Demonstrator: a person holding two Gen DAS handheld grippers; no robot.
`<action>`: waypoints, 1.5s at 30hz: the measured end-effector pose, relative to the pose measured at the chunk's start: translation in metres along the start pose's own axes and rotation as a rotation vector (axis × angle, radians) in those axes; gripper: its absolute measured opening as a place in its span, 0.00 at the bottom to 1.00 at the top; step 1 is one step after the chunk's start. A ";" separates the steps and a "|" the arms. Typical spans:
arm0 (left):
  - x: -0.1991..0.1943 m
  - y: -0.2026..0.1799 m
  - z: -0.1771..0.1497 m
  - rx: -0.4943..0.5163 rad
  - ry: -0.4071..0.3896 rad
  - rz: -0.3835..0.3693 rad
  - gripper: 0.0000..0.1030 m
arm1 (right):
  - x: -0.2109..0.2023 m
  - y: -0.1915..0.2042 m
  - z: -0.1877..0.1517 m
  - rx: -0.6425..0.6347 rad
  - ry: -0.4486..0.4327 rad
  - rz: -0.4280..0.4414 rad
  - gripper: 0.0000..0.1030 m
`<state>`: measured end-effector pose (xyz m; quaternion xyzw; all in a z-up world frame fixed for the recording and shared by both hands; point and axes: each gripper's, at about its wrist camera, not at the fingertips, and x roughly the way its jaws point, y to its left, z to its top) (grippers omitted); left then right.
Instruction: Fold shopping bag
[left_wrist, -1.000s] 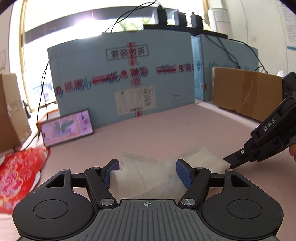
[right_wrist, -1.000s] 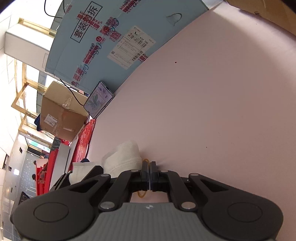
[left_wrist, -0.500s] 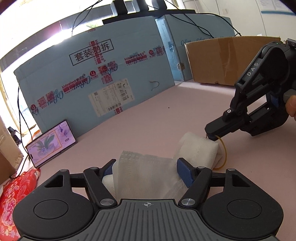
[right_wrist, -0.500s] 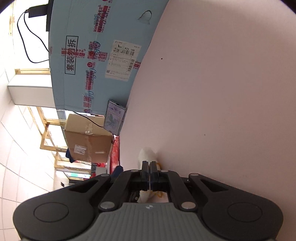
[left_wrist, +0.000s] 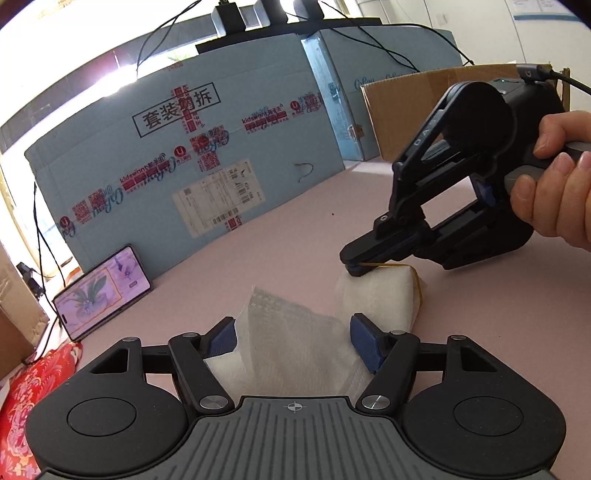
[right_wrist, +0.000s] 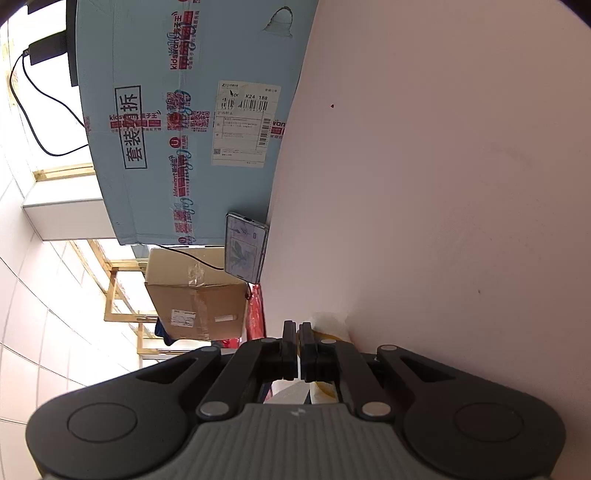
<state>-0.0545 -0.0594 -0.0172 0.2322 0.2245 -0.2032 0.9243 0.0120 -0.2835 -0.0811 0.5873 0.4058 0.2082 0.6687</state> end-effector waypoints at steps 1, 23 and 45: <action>0.000 0.000 0.000 0.000 0.000 -0.001 0.65 | 0.001 0.002 0.001 -0.015 0.004 -0.013 0.02; -0.005 -0.005 0.000 -0.033 -0.004 -0.039 0.61 | 0.006 0.080 -0.002 -0.564 0.126 -0.385 0.11; -0.009 0.003 0.002 0.007 -0.026 -0.054 0.57 | 0.003 0.088 -0.041 -0.804 0.202 -0.482 0.13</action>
